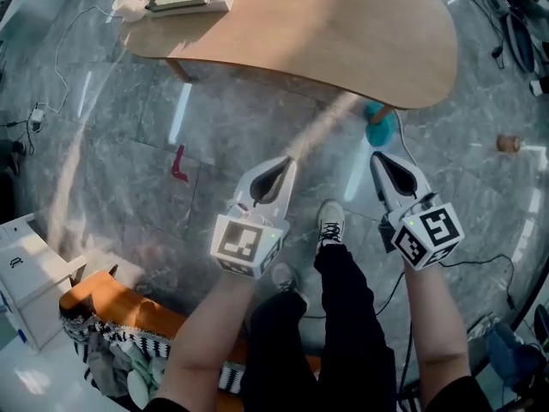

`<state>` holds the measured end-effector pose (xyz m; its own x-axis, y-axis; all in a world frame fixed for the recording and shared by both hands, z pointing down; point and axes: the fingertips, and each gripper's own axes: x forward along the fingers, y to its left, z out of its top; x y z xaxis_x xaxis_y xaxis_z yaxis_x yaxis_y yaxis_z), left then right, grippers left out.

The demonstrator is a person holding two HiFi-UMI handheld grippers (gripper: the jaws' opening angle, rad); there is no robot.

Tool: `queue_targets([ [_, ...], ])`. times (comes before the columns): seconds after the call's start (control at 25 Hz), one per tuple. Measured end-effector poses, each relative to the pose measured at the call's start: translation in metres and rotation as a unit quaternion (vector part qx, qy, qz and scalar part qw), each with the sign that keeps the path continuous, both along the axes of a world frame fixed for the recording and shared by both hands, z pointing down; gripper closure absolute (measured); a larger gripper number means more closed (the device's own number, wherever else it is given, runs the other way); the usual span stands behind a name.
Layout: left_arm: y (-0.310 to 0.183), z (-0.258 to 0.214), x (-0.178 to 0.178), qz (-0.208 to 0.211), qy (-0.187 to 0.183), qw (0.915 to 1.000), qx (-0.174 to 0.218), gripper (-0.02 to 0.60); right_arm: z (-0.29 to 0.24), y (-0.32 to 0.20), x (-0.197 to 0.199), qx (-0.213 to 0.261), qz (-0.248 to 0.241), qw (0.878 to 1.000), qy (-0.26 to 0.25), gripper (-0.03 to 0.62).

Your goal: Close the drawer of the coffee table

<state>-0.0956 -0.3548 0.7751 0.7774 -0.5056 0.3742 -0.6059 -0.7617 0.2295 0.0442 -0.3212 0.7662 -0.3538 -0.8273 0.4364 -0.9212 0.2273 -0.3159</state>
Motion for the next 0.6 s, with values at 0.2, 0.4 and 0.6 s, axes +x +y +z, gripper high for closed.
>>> queue_targets([
  [0.2, 0.029, -0.077, -0.01, -0.02, 0.008, 0.9992, -0.033, 0.575, -0.063, 0.019, -0.027, -0.019, -0.025, 0.999, -0.014, 0.592],
  [0.4, 0.059, -0.157, -0.022, -0.021, 0.015, 0.9988, -0.041, 0.575, -0.138, 0.041, -0.055, -0.009, -0.046, 0.999, -0.016, 0.592],
  [0.6, 0.109, -0.25, -0.044, -0.008, 0.024, 0.9988, -0.043, 0.575, -0.232, 0.084, -0.094, 0.004, -0.063, 0.998, -0.018, 0.592],
])
